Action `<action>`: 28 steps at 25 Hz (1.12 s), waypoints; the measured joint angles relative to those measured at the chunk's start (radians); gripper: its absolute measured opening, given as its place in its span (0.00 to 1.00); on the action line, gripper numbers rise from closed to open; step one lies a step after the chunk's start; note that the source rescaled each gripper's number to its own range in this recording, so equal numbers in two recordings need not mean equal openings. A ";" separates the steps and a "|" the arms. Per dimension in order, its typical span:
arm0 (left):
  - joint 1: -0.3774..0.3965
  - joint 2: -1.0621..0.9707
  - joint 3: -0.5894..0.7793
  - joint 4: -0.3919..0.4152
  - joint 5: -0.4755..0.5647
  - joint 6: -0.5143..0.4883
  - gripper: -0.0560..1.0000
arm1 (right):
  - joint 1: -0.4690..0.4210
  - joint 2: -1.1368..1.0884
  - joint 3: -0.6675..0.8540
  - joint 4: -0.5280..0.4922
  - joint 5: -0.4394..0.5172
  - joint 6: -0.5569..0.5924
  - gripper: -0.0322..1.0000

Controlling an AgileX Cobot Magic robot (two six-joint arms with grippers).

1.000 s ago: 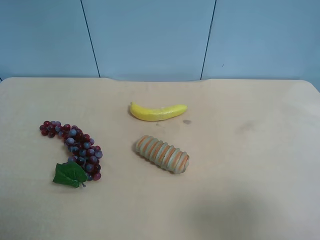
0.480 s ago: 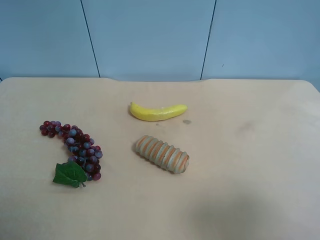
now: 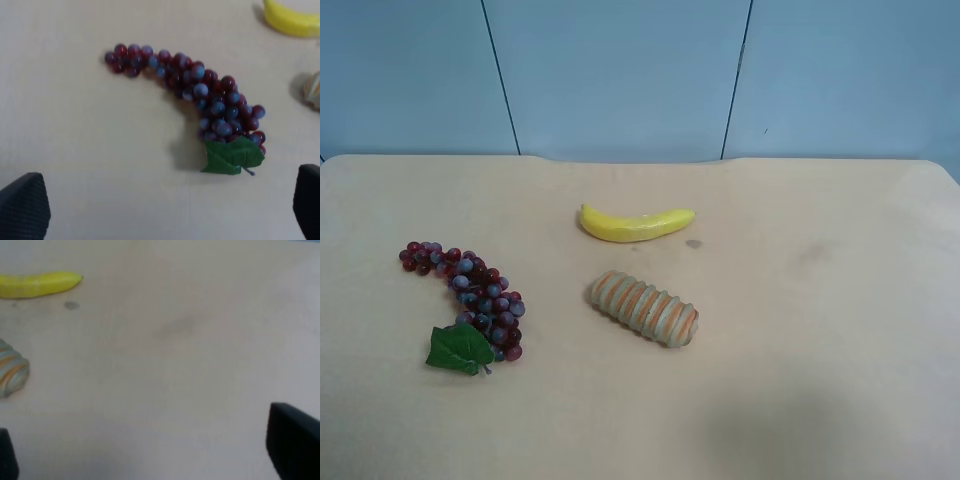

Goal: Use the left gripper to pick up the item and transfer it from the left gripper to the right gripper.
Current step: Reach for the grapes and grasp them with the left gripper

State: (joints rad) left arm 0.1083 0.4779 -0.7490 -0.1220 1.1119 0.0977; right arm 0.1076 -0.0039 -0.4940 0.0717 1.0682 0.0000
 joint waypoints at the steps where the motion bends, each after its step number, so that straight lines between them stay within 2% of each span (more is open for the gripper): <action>1: 0.000 0.061 -0.018 -0.001 0.002 0.004 1.00 | 0.000 0.000 0.000 0.000 0.000 0.000 1.00; 5: -0.011 0.280 -0.085 -0.008 -0.007 0.005 1.00 | 0.000 0.000 0.000 0.000 0.000 0.000 1.00; 10: -0.116 0.496 -0.128 -0.001 -0.062 -0.032 1.00 | 0.000 0.000 0.000 0.000 0.000 0.000 1.00; 16: -0.244 0.701 -0.134 0.035 -0.117 -0.161 1.00 | 0.000 0.000 0.000 0.000 0.000 0.000 1.00; 21: -0.328 0.811 -0.136 0.070 -0.196 -0.317 1.00 | 0.000 0.000 0.000 0.000 0.000 0.000 1.00; 25: -0.360 0.907 -0.136 0.088 -0.249 -0.417 1.00 | 0.000 0.000 0.000 0.000 0.000 0.000 1.00; 28: -0.365 0.982 -0.136 0.089 -0.285 -0.454 1.00 | 0.000 0.000 0.000 0.000 0.000 0.000 1.00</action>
State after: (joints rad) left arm -0.2564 1.4599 -0.8854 -0.0335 0.8268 -0.3565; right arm 0.1076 -0.0039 -0.4940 0.0717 1.0682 0.0000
